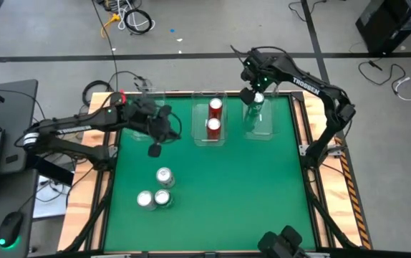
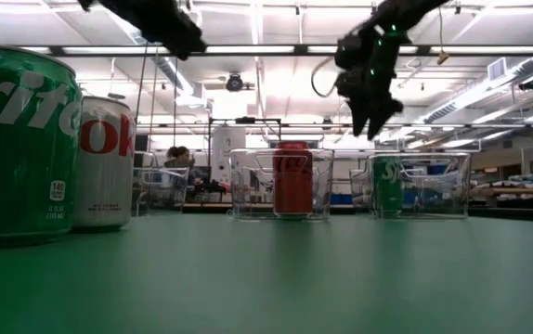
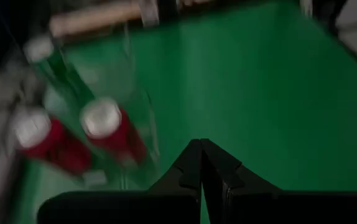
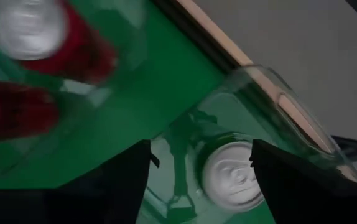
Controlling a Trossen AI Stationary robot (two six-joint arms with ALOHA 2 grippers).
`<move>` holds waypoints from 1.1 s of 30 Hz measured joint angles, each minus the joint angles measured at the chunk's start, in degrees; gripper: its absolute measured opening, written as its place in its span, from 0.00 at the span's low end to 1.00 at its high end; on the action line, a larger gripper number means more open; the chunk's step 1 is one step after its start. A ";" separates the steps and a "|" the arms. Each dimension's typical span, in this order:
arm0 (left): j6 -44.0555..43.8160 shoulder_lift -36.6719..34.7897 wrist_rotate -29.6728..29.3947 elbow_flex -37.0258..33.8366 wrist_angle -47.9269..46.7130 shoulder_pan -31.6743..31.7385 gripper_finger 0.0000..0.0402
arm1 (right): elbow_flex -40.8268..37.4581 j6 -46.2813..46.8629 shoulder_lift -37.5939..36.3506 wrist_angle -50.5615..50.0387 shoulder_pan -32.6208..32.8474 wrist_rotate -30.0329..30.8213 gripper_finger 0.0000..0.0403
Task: Sort soda cans
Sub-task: Put the top red-silver soda can into the left transparent bin
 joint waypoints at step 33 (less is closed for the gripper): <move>-48.04 21.90 -14.13 13.03 -36.76 -27.94 0.71 | 5.51 12.06 -4.35 -5.40 44.79 12.86 0.55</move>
